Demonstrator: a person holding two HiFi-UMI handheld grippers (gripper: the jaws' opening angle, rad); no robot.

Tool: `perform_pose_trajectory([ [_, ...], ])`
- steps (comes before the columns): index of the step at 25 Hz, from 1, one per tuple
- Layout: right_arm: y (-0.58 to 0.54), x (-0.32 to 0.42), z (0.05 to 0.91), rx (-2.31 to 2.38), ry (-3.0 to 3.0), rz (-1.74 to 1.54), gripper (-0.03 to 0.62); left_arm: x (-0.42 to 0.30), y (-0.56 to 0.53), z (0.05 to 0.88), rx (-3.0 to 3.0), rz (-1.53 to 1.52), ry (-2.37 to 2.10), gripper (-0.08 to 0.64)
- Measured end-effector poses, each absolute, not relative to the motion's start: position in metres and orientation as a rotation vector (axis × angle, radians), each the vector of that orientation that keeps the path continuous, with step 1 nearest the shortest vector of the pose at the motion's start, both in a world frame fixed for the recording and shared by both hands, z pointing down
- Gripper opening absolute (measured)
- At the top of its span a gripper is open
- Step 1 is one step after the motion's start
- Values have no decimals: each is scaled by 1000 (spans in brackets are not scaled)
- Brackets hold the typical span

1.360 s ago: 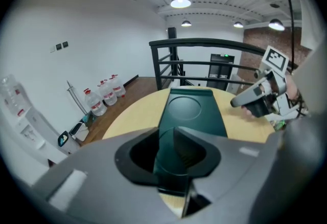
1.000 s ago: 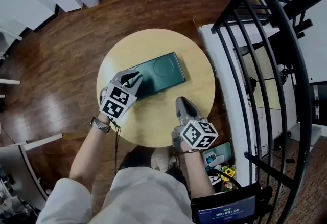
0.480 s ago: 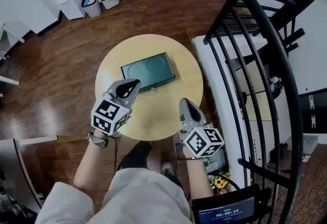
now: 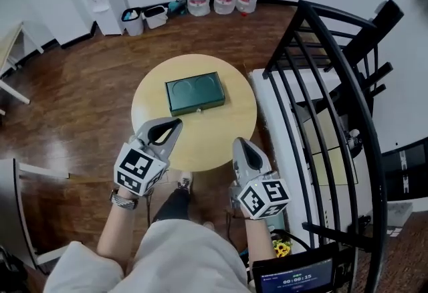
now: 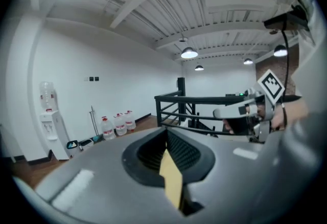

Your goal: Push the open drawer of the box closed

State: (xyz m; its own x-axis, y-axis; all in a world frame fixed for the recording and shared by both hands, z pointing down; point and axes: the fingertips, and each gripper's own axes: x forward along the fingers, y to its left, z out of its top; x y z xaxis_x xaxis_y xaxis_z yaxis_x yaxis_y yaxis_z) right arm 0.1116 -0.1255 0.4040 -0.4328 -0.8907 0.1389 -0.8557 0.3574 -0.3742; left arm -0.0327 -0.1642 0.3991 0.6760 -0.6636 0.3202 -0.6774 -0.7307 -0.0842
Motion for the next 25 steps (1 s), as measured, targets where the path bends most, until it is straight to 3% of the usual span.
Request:
perform_pose_trajectory([
  [10, -38, 114, 357, -1590, 2723, -274, 3, -39, -63, 371, 2829, 342, -1318, 8],
  [25, 23, 128, 322, -1603, 2718, -115, 3, -21, 9, 349, 2863, 274, -1358, 8],
])
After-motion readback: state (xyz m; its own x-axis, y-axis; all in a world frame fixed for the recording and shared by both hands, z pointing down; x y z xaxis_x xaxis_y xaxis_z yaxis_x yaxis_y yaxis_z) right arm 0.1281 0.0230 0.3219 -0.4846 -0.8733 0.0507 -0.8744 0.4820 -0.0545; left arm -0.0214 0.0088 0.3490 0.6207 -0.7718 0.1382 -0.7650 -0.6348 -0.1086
